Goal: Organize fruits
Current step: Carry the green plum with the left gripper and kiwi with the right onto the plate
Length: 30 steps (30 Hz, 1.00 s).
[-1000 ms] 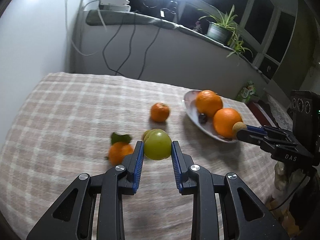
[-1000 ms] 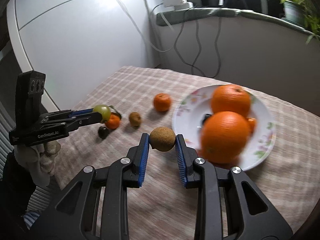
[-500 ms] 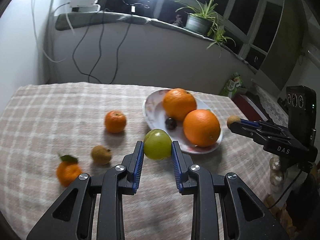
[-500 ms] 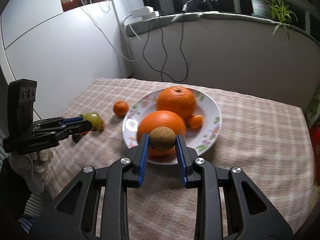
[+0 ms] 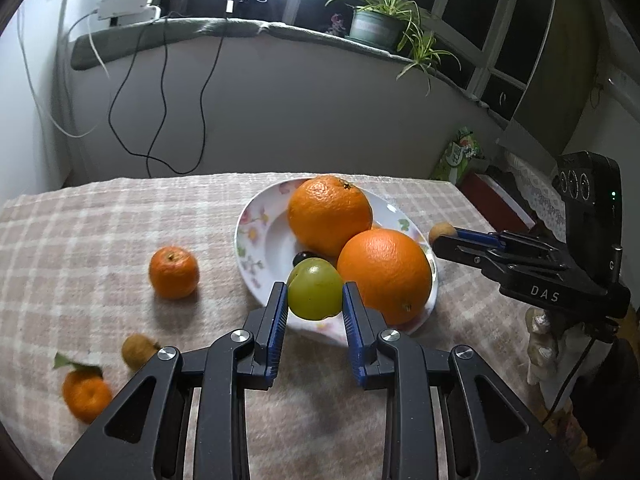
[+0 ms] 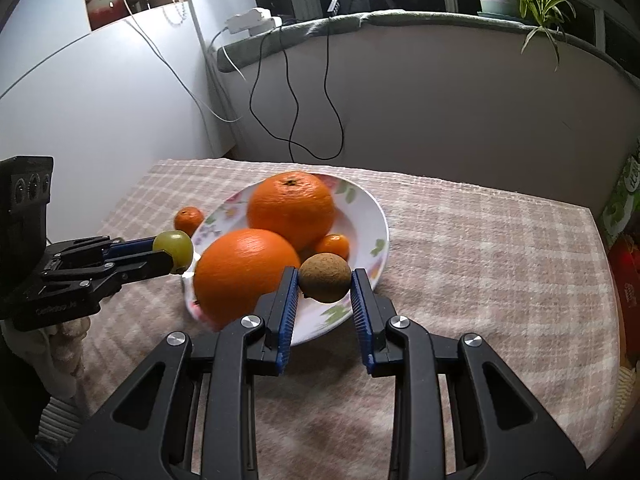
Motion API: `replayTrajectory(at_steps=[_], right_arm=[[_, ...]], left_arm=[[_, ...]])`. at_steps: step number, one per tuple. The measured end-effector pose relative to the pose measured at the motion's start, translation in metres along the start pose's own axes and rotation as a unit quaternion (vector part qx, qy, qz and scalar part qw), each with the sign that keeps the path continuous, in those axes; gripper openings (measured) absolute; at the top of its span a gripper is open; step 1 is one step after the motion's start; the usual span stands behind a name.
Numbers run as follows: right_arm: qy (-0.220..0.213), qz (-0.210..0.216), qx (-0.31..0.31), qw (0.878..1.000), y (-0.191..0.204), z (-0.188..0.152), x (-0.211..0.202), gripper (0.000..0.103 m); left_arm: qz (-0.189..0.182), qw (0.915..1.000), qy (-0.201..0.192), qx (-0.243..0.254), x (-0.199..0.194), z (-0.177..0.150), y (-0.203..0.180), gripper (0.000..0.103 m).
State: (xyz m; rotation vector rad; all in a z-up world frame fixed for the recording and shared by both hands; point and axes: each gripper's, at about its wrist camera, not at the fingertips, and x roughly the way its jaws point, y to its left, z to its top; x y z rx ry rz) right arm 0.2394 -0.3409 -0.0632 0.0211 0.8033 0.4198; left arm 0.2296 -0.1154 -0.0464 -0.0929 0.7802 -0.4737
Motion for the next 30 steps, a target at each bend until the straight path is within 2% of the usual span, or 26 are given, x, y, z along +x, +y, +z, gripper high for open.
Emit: replayTrajectory(at_steps=[12,30], right_arm=[[0.008,0.001,0.0,1.0,-0.005,0.007,0.019,0.028],[0.012,-0.004,-0.01,1.0,-0.001,0.011,0.028,0.028]], left_arm=[[0.009,0.9999,0.006,0.005,0.018,0.008,0.001,0.026],[0.014,0.9998,0.009,0.005,0.022,0.01,0.004,0.027]])
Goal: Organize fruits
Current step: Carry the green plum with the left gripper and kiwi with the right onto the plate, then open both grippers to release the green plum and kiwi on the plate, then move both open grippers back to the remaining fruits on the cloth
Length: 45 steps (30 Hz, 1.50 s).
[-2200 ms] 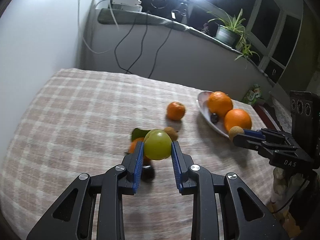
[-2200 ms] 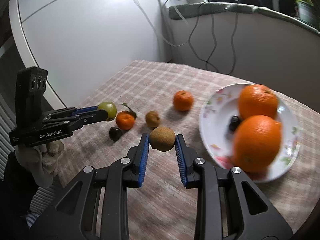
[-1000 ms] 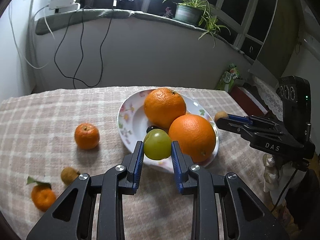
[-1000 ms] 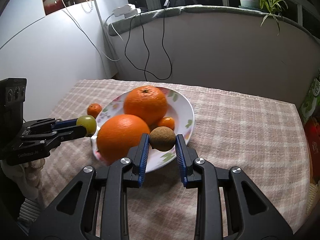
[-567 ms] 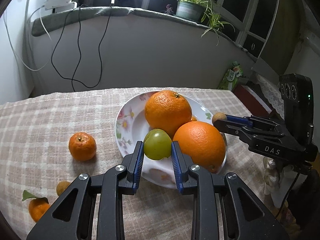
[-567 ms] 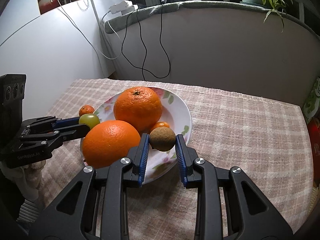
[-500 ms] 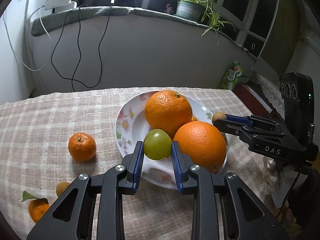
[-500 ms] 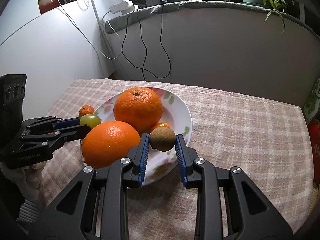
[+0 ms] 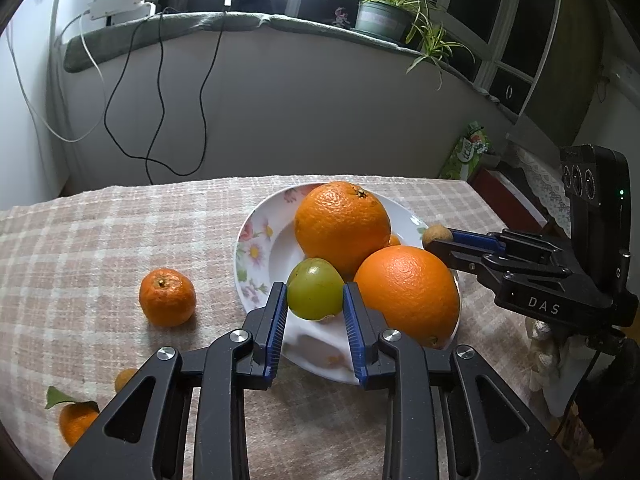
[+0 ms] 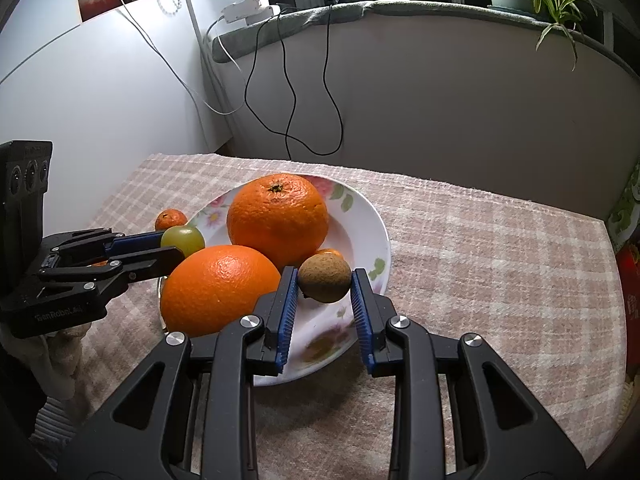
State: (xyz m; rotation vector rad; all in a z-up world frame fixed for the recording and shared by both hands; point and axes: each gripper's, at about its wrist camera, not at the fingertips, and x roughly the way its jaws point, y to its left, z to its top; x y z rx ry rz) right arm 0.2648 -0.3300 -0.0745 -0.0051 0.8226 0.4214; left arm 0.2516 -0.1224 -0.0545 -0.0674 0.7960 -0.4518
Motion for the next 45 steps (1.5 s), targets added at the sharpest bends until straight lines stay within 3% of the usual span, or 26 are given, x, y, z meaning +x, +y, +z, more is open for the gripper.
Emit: replayTrajectory(at_steps=[3,5,8,13,18,29,45], right_arm=[[0.0,-0.001,0.002,1.0,0.0,0.001,0.0,0.028],[-0.001,-0.001,0.003,1.0,-0.001,0.001,0.0,0.029],[-0.007,-0.003,0.002,1.0,-0.001,0.001,-0.002,0.05],[-0.015,-0.009,0.002,1.0,-0.001,0.003,-0.006,0.062],[-0.025,-0.012,0.005,1.0,-0.003,0.003,-0.013,0.087],[-0.032,-0.019,-0.003,0.999,0.002,0.005,-0.022,0.097],[-0.039,-0.013,-0.007,0.999,0.019,0.005,-0.038,0.098]], left_arm=[[0.002,1.0,0.001,0.001,0.0,0.0,0.0,0.029],[0.003,1.0,-0.001,0.002,-0.001,0.0,-0.001,0.036],[0.004,1.0,-0.005,0.003,-0.002,0.002,-0.002,0.045],[0.008,0.9999,-0.008,0.004,-0.004,0.002,-0.002,0.056],[0.01,0.9999,-0.011,0.001,-0.006,0.003,-0.001,0.066],[0.015,0.9998,-0.016,0.003,-0.012,0.003,-0.004,0.078],[0.028,0.9991,-0.03,0.008,-0.036,0.0,-0.008,0.08]])
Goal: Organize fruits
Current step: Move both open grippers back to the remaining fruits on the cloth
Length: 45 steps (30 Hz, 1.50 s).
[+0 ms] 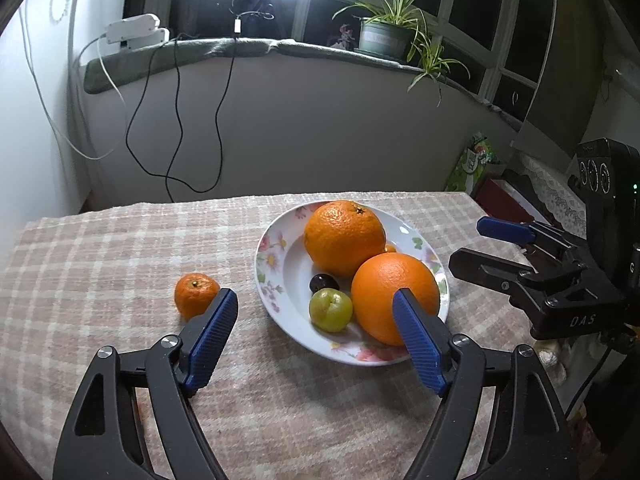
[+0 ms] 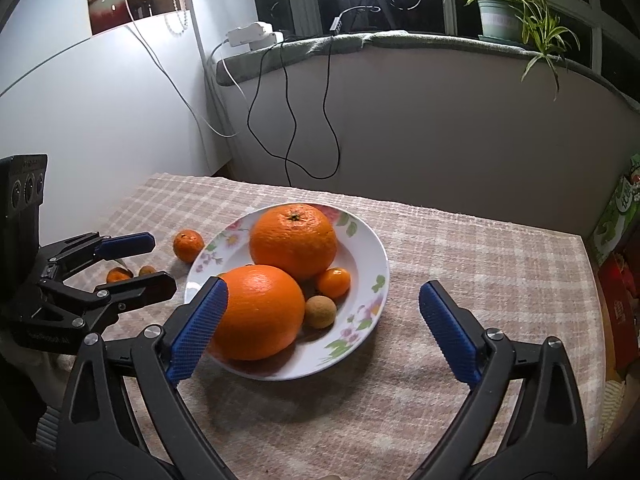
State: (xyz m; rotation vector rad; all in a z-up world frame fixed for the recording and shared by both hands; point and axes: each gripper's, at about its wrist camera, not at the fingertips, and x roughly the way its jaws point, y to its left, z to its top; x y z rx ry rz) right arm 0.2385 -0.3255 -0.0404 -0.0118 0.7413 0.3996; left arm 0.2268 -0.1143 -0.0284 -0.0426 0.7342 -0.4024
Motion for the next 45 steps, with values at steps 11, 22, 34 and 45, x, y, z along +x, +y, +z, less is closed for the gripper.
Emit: replayTrajectory(at_steps=[11,22,34,45], right_arm=[[-0.014,0.015,-0.012,1.0,0.025,0.003,-0.018,0.098],[-0.019,0.047,-0.025,0.998,0.063,0.001,-0.028,0.098],[0.0,0.096,-0.055,0.994,0.114,-0.009,-0.01,0.098],[0.025,0.133,-0.085,0.987,0.157,-0.016,0.022,0.097]], left_arm=[[0.012,0.9997,-0.023,0.001,-0.032,-0.006,0.003,0.08],[0.029,0.9986,-0.041,-0.018,-0.065,-0.023,0.023,0.08],[0.076,0.9941,-0.021,-0.075,-0.098,-0.088,0.083,0.079],[0.063,0.9927,-0.004,-0.103,-0.09,-0.107,0.102,0.062]])
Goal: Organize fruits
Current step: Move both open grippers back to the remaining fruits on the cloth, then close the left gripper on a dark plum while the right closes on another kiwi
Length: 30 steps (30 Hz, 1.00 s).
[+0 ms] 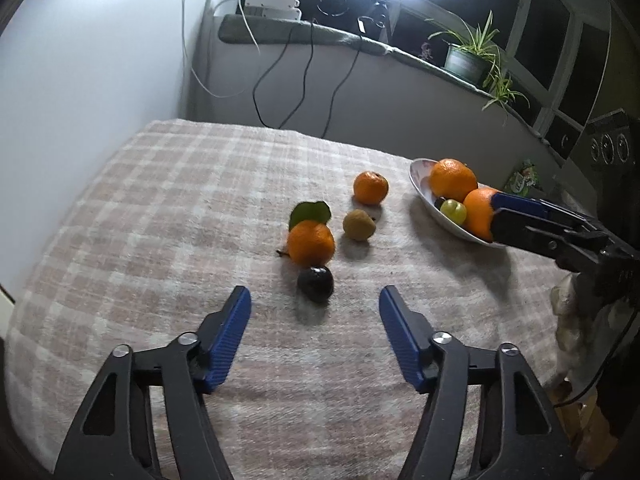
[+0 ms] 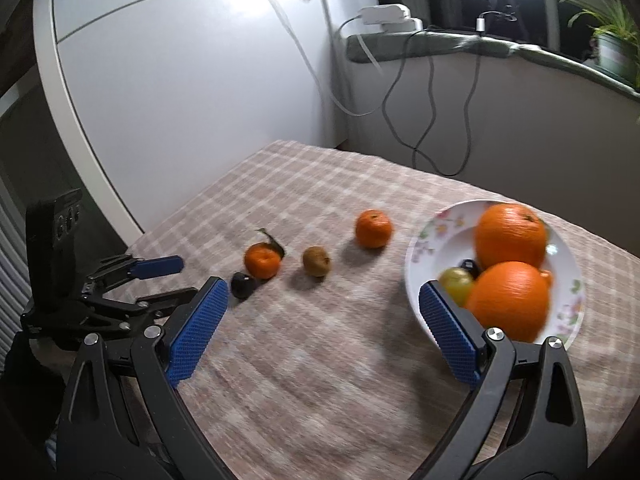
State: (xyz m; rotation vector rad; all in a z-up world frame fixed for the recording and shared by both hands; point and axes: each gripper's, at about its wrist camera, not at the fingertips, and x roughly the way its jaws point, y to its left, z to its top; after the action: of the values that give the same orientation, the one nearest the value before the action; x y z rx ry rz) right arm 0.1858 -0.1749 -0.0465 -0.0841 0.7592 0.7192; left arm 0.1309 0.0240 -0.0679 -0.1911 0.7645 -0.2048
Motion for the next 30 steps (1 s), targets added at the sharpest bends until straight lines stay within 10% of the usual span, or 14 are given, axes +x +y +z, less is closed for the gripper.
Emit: replayTrajectory(at_steps=[12,30], right_arm=[[0.048,0.02,0.021,0.998,0.007,0.009,0.061,0.061],[0.094,-0.003,0.029,0.995,0.0,0.015,0.111,0.047]], left_arm=[[-0.017,0.9996,0.019,-0.009,0.023,0.002,0.006,0.044],[-0.008,0.999,0.043,0.001,0.045,0.006,0.006,0.03]])
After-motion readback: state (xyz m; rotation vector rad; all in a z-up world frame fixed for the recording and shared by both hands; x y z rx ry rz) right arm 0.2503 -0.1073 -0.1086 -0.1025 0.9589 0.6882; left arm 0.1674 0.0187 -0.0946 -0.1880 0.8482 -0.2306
